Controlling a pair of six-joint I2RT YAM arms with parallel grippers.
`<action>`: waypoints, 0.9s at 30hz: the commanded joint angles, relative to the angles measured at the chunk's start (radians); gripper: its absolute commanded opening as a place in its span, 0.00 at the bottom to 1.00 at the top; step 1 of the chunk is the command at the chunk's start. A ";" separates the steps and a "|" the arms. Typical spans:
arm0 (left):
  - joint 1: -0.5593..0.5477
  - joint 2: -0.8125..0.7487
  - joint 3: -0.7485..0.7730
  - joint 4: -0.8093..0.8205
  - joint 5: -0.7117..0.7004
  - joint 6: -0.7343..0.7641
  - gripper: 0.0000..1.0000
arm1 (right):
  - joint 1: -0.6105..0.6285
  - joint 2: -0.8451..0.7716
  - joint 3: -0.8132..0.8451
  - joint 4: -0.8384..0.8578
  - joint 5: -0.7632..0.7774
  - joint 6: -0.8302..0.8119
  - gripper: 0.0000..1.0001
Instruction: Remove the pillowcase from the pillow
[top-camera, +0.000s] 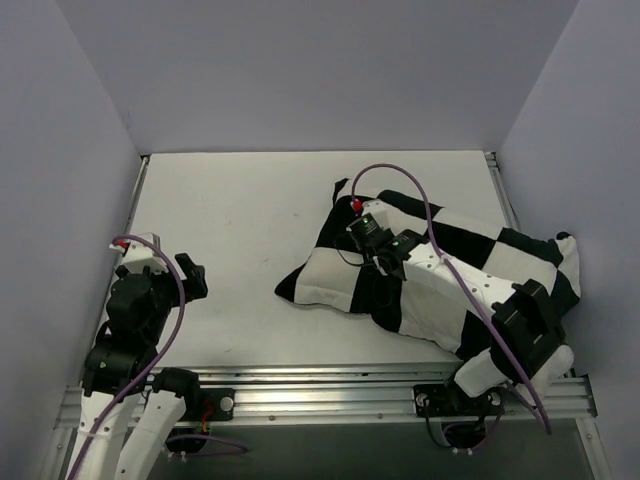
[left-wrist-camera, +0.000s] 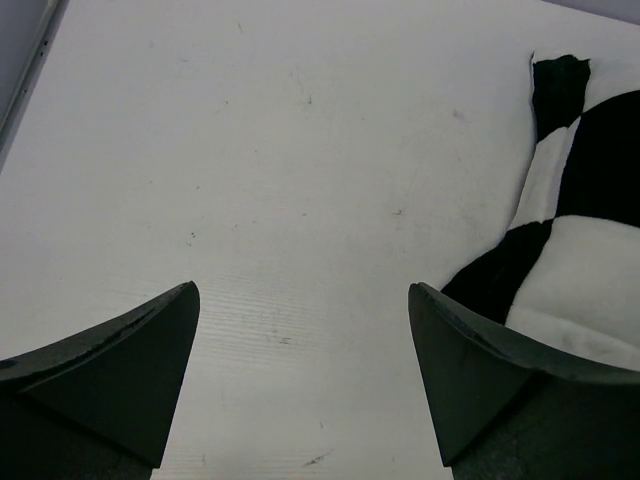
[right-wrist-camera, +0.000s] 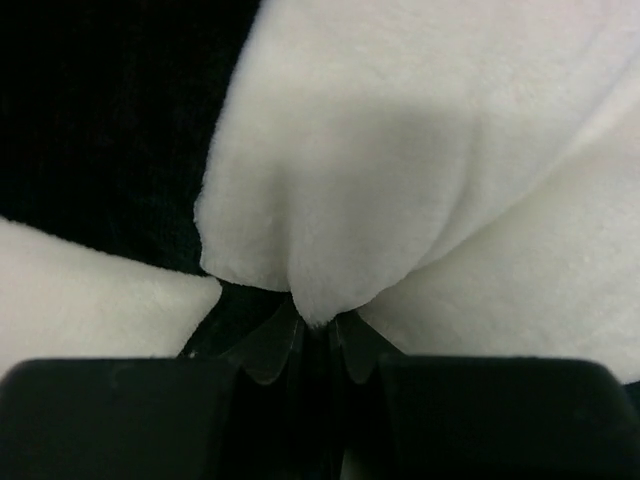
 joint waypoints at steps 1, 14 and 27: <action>0.017 -0.028 0.017 0.071 -0.012 -0.013 0.94 | 0.065 0.120 0.072 0.093 -0.027 0.002 0.00; 0.051 -0.027 0.013 0.074 -0.001 -0.009 0.94 | 0.149 0.542 0.676 0.241 0.028 -0.045 0.00; 0.063 -0.034 0.010 0.069 0.011 -0.014 0.94 | 0.216 0.395 0.579 0.190 0.059 -0.366 1.00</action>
